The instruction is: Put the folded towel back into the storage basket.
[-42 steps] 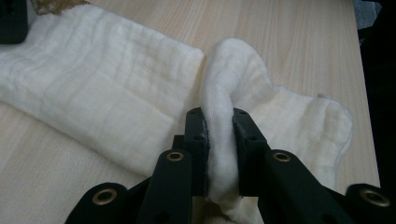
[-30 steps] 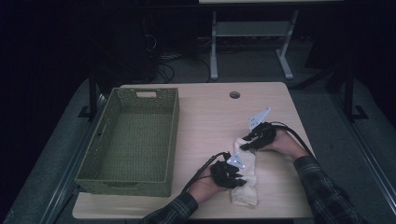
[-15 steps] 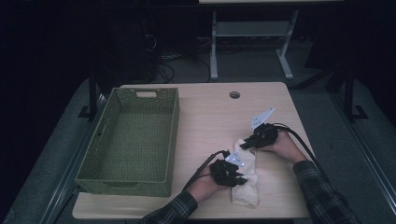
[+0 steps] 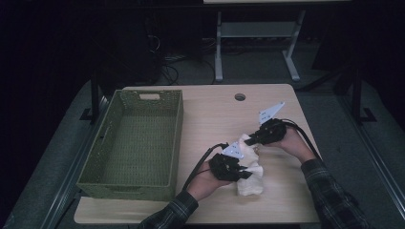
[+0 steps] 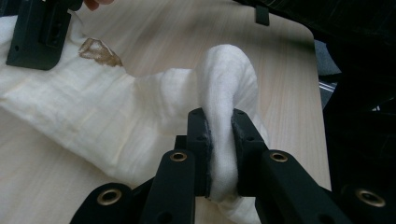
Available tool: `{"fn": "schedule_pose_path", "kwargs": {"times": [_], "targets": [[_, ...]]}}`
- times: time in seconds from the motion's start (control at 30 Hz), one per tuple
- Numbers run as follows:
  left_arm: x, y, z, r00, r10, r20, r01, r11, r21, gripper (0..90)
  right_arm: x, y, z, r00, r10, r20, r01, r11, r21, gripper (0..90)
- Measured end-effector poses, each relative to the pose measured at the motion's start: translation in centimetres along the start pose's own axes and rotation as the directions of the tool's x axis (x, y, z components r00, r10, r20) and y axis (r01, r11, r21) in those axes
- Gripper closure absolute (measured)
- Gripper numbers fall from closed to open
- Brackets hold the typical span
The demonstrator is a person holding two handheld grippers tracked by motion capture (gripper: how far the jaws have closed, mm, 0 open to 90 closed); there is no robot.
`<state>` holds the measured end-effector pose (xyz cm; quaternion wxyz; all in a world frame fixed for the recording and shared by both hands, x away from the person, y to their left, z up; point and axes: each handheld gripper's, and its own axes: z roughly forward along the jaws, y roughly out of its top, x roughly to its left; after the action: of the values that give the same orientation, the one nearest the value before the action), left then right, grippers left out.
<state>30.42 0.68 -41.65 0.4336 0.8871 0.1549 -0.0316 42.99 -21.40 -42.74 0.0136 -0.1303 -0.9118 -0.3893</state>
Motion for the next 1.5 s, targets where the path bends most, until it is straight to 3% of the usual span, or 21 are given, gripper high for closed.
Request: {"fn": "schedule_pose_path", "kwargs": {"times": [0.27,0.67,1.1,1.5], "targets": [[0.1,1.6,-3.0,0.9989,-0.017,-0.043,0.016,0.9997,-0.019,79.8,0.0,2.9,-0.9,0.9991,-0.040,0.017,0.041,0.998,-0.045,80.6],[0.4,3.6,-7.4,0.9951,-0.010,-0.099,0.006,0.9992,-0.041,79.8,0.1,7.6,-1.4,0.9952,-0.097,0.016,0.098,0.991,-0.089,80.6],[1.9,3.7,-12.8,0.9926,0.007,-0.121,-0.015,0.9978,-0.064,79.8,0.0,12.1,-0.6,0.9929,-0.118,0.016,0.119,0.986,-0.117,80.7],[3.2,1.9,-19.7,0.9882,0.033,-0.149,-0.048,0.9940,-0.098,79.7,0.4,18.1,1.5,0.9879,-0.152,0.030,0.154,0.980,-0.122,80.7]]}}
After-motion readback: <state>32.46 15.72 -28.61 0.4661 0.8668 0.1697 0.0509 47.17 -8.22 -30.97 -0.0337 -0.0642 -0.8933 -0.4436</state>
